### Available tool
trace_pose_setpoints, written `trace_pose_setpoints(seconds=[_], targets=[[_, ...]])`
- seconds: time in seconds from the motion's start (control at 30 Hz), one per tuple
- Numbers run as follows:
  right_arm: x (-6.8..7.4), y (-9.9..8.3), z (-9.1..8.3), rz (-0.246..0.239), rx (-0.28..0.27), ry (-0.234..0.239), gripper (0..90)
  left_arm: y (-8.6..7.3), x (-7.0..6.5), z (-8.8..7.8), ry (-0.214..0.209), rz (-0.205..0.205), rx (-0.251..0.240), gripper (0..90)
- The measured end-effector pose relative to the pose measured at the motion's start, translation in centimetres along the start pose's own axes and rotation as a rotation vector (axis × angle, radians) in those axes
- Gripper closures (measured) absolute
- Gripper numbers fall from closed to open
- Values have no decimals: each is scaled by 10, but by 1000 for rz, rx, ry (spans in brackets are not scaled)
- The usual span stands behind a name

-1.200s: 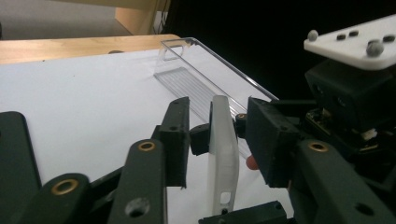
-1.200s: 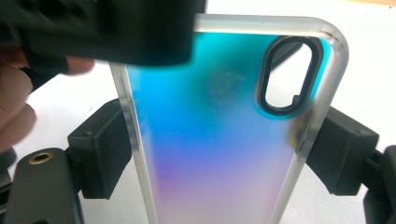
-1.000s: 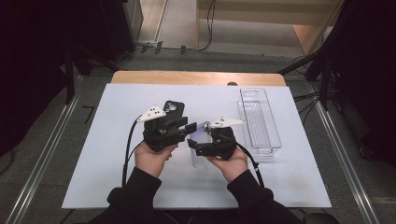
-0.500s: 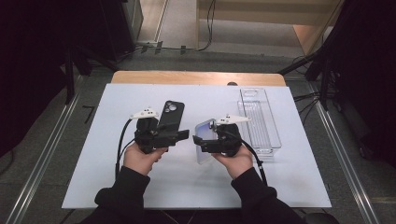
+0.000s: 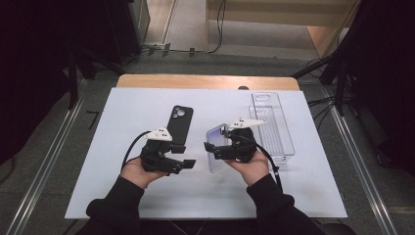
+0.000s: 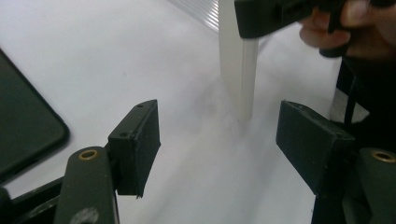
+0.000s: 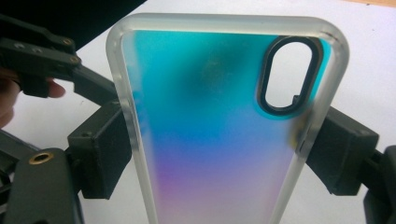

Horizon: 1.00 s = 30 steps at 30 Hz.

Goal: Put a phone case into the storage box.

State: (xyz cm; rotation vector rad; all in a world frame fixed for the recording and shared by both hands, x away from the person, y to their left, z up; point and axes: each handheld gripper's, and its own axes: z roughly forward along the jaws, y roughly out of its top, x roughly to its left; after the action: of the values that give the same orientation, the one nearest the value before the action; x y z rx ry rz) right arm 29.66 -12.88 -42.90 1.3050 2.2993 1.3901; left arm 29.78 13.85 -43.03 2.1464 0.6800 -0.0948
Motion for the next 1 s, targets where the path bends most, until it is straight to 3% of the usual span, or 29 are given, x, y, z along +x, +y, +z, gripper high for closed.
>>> trace_pose_setpoints(seconds=[0.2, 0.33, 0.6, 0.73, 0.87, 1.0], targets=[[-2, 0, -1, -13, 22, 21, 150, -10, 2, -2, -16, 26, 19, 308], [-3, 1, -3, -15, 23, 37, 150, -19, 6, -4, -33, 20, 49, 308], [-5, 3, -6, -28, 14, 44, 150, -38, 10, -9, -16, -5, 80, 308], [-7, 6, -11, -27, 11, 45, 150, -44, 12, -15, 6, -11, 76, 308], [-10, 9, -14, -30, 26, 81, 150, -49, 14, -21, 57, -55, 54, 309], [-11, 12, -18, -38, 30, 74, 150, -51, 15, -27, 94, -93, 33, 309]])
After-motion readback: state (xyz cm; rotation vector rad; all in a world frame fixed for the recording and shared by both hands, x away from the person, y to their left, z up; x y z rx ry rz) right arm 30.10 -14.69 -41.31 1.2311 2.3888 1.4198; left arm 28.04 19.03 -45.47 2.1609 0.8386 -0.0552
